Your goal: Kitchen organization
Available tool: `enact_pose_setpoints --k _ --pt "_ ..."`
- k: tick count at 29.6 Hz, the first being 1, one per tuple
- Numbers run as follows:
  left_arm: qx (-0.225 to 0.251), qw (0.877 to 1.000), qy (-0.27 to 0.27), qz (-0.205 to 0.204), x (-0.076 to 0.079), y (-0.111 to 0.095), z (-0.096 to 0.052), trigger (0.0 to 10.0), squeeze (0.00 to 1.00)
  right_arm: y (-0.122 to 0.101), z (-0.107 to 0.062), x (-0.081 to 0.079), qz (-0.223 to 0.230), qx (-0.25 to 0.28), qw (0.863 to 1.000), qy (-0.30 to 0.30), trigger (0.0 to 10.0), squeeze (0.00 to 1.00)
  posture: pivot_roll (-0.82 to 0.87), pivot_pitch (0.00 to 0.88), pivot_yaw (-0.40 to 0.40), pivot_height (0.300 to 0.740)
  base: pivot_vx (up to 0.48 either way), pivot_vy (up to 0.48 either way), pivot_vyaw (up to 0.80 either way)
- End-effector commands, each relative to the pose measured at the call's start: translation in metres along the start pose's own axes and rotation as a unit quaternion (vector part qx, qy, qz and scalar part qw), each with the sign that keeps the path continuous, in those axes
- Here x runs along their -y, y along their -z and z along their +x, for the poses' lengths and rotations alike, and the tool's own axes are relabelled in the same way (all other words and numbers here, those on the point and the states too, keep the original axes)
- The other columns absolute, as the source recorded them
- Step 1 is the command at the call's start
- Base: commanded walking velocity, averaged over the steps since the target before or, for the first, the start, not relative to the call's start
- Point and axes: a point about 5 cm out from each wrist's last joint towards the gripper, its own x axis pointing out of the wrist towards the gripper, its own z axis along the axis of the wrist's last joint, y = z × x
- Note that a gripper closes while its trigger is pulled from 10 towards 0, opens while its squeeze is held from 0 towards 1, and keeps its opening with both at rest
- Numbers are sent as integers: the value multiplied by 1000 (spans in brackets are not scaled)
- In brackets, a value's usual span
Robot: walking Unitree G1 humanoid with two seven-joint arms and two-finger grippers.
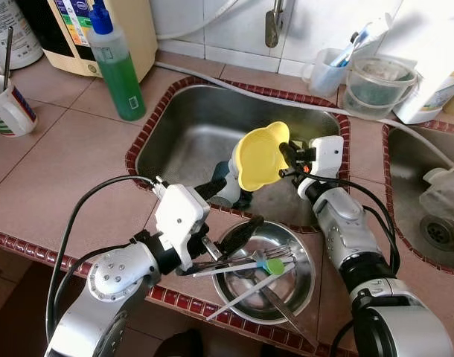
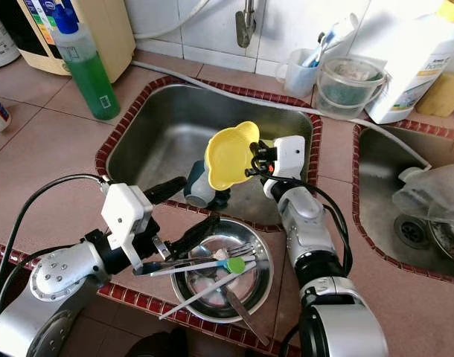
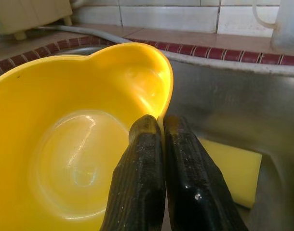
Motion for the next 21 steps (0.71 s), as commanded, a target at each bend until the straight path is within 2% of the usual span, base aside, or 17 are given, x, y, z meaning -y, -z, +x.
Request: enact_pose_setpoints --k 1,2,3,13,21 --pt "4 1000 -1 13 2 -3 0 10000 0 -2 2 1 9 3 1000 -1 10000 157 122 235 -1 740 0 0 0" --pt "3 1000 -3 18 2 -3 0 10000 0 -2 2 0 12 3 1000 -5 10000 380 123 233 -2 740 0 0 0" --pt "3 1000 -5 21 2 -3 1 10000 0 -3 2 0 16 5 1000 -10 10000 1000 123 233 -2 740 0 0 0" --pt "-2 1000 -15 -1 0 -2 5 10000 0 -6 5 -1 23 13 999 -20 10000 1000 122 210 -5 740 0 0 0" --pt "22 1000 -16 11 -7 -6 10 10000 0 -13 9 0 21 27 999 -19 10000 1000 118 159 -15 740 0 0 0"
